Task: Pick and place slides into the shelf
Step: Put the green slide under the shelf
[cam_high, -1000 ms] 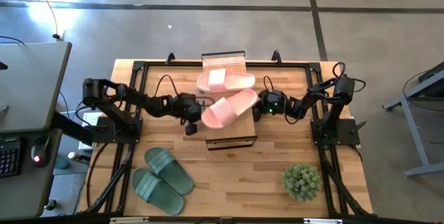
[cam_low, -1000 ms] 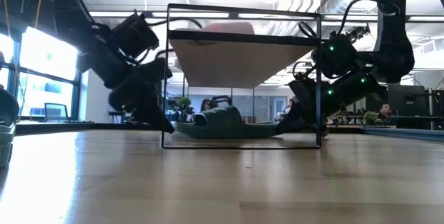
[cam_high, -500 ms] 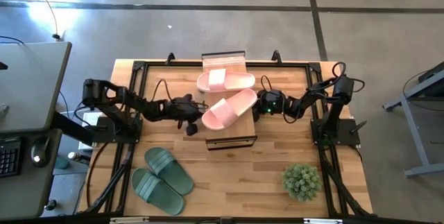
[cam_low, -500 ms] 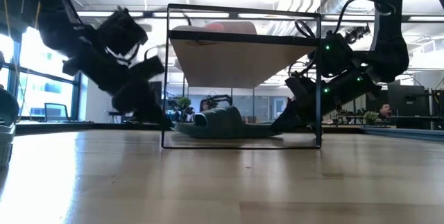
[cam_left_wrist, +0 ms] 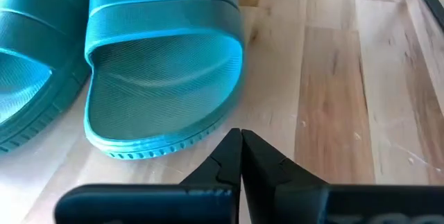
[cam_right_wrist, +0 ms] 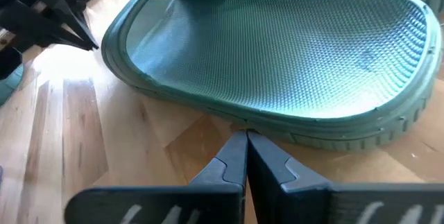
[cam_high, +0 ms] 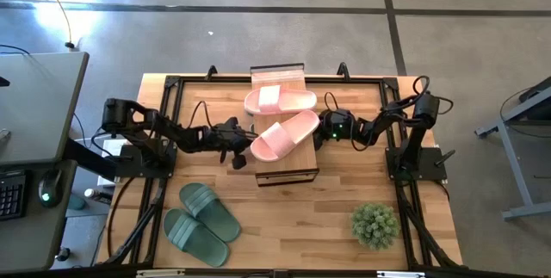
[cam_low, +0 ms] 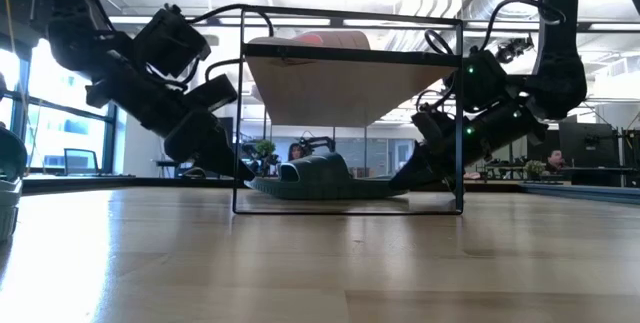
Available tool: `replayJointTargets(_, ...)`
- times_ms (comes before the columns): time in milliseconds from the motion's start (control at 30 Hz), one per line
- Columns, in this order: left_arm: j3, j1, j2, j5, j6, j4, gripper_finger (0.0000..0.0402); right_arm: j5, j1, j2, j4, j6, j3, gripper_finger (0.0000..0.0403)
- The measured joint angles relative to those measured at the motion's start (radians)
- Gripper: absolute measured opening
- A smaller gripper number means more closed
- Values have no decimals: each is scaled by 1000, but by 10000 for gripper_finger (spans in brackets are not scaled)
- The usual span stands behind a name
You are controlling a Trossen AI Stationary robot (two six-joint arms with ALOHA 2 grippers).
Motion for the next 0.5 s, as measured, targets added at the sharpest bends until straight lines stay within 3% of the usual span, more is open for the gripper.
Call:
replayJointTargets(333,75,0,73,-22,-4,-5,0,0,-2,0,-6,-1,6,0)
replayJointTargets(500,121,0,127,-15,-33,-83,0,-9,0,1,-57,-2,43,0)
